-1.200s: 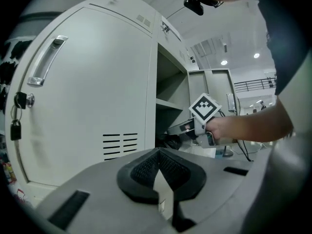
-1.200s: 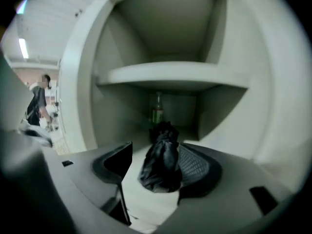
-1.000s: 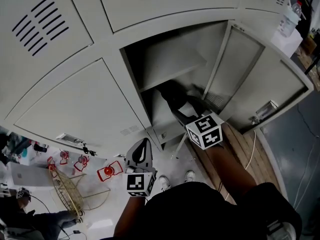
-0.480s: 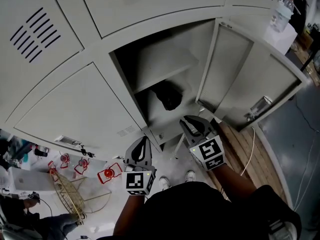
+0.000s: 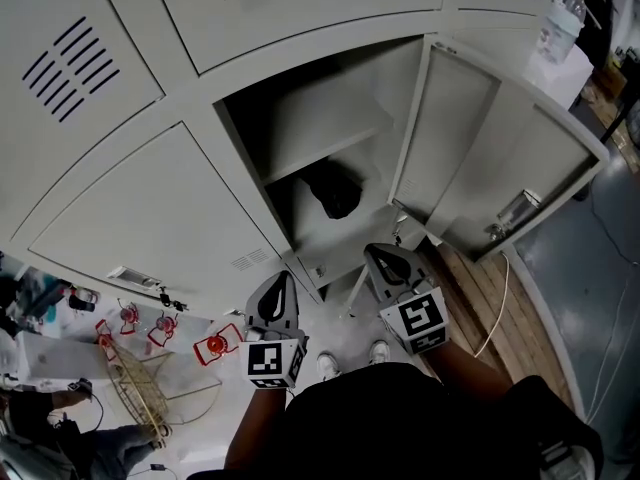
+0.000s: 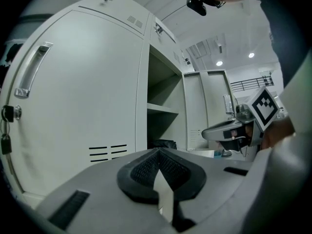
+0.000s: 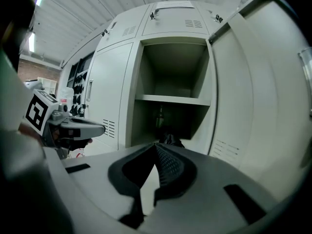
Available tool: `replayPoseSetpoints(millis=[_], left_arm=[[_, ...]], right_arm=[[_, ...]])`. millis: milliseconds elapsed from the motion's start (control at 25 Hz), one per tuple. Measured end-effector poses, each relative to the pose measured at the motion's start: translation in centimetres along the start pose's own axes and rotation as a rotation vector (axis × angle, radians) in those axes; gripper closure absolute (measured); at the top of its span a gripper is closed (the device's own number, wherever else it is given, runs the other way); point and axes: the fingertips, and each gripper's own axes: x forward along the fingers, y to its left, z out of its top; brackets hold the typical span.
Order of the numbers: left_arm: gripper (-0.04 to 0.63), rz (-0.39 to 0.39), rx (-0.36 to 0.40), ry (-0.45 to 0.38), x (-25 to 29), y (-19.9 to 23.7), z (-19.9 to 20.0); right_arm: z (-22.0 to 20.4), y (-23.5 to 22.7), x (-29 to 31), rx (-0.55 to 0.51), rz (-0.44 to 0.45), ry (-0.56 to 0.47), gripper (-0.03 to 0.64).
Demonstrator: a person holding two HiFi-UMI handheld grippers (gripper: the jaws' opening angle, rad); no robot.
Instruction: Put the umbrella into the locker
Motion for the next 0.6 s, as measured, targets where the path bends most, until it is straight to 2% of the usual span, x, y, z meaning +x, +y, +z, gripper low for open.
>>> replayPoseSetpoints(millis=[200,360,600], left_arm=[[0.598,0.002,-0.005,0.006,-0.04,-0.45,-0.09],[0.598,0.003,-0.040,0.010,-0.04,-0.58,-0.17],[0.598,0.002,-0.032,0.019,-0.19,-1.05,-0.43]], right_arm=[[0.00,-0.45,-0.15,0.000,-0.005,0.000,0.618],[-0.53,-0.48,-0.26,0.000,0.001,0.038,0.618],[-0.13,-0.83,0.03,0.000,-0.012,0.013,0.618]])
